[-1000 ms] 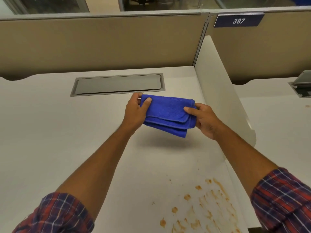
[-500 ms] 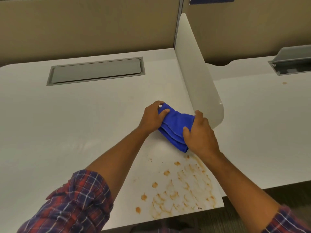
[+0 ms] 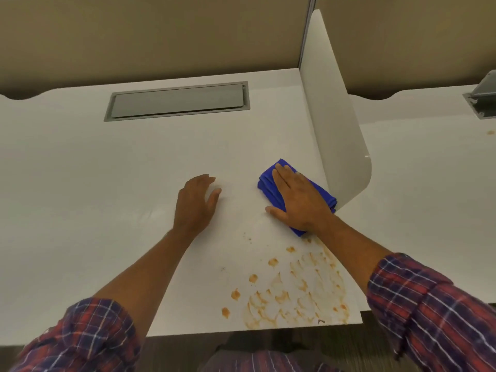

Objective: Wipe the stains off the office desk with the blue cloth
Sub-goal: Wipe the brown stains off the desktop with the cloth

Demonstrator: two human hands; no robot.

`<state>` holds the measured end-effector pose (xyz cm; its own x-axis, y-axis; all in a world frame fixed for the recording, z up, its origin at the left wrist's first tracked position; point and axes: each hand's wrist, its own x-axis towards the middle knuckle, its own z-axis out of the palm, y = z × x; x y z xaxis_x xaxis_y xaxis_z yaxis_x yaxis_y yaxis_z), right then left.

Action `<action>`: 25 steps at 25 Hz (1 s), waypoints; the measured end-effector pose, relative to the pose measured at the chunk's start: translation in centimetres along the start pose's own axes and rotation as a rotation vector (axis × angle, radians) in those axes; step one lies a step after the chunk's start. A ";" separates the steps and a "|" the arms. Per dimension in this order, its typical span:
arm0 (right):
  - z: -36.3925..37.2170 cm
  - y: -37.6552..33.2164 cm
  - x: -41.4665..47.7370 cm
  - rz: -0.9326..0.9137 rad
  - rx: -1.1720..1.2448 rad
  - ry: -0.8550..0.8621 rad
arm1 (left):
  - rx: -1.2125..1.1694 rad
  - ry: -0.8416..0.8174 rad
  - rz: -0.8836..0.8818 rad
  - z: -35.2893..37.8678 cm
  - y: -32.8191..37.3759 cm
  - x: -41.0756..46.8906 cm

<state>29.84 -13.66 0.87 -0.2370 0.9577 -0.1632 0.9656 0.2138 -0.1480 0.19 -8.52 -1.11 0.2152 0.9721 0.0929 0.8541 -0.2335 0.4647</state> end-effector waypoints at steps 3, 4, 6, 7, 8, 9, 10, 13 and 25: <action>1.6 1.4 0.7 -0.027 -0.024 0.046 | 0.152 0.006 0.006 -1.6 -4.5 -4.0; 1.7 1.7 1.1 -0.006 0.006 0.072 | 0.185 0.014 0.011 -2.0 -5.9 -5.3; 1.8 2.4 2.0 0.038 0.059 0.090 | 0.232 -0.008 0.003 -2.7 -8.1 -7.7; 2.0 2.6 2.3 0.046 0.086 0.085 | 0.256 -0.035 0.003 -2.8 -8.9 -8.9; 2.2 2.7 2.3 0.053 0.131 0.084 | 0.277 -0.056 0.009 -2.8 -9.4 -9.7; 2.5 2.5 2.2 0.068 0.184 0.091 | 0.292 -0.064 0.016 -2.6 -9.9 -10.1; 2.8 1.9 2.1 0.087 0.229 0.108 | 0.304 -0.060 0.022 -2.5 -10.1 -10.1; 3.4 -2.6 1.5 0.083 0.322 0.143 | 0.318 -0.030 0.023 -2.4 -10.4 -9.8; -1.1 -4.7 -0.4 0.195 0.760 0.371 | 0.277 0.014 0.001 -2.1 -10.5 -10.1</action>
<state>25.51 -14.87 2.67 0.1038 0.9930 0.0558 0.6205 -0.0208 -0.7839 -11.96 -15.79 -5.04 0.2113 0.9716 0.1066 0.9513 -0.2295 0.2060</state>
